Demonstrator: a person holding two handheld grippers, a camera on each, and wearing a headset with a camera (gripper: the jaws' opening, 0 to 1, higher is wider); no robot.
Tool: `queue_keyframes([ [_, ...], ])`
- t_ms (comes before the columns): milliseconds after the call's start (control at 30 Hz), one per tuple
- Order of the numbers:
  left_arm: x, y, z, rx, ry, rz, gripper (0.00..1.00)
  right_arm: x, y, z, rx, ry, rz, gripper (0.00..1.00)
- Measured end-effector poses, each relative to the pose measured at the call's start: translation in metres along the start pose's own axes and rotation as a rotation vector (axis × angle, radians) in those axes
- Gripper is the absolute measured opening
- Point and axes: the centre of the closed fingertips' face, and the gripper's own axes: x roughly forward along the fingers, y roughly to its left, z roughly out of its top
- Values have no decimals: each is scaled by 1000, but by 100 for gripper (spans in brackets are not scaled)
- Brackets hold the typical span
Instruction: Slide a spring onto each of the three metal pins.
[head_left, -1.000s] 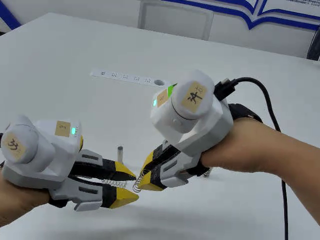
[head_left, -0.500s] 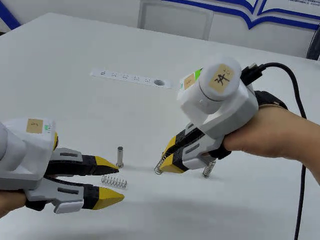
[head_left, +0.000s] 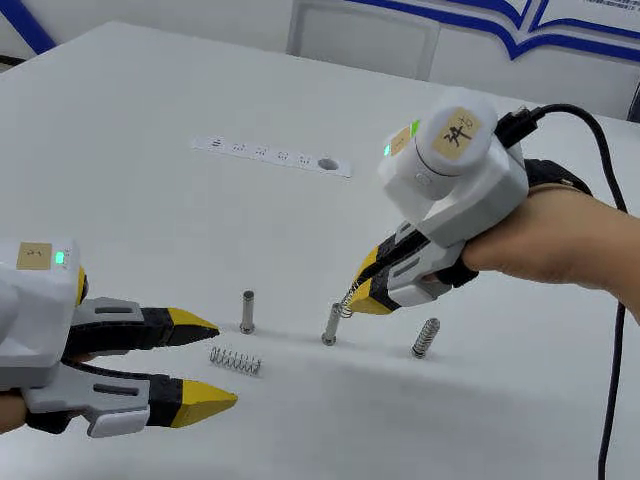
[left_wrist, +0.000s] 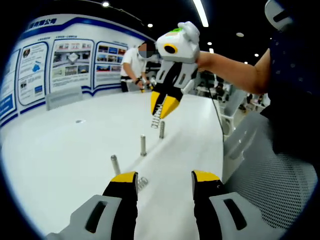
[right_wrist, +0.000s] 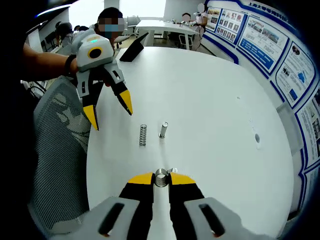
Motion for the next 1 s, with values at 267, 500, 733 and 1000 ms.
queue_keyframes([
  [267,-1,1,0,-22,-16,23,51,13,-15,-3,-21,43,-17,12],
  [500,-2,1,-2,-41,-18,36,57,22,-19,-4,-17,57,-6,12],
  [733,-3,3,-1,-50,-30,49,59,30,-23,-11,-3,85,3,12],
  [1000,-2,3,-1,-50,-28,47,59,40,-23,-13,7,102,23,12],
])
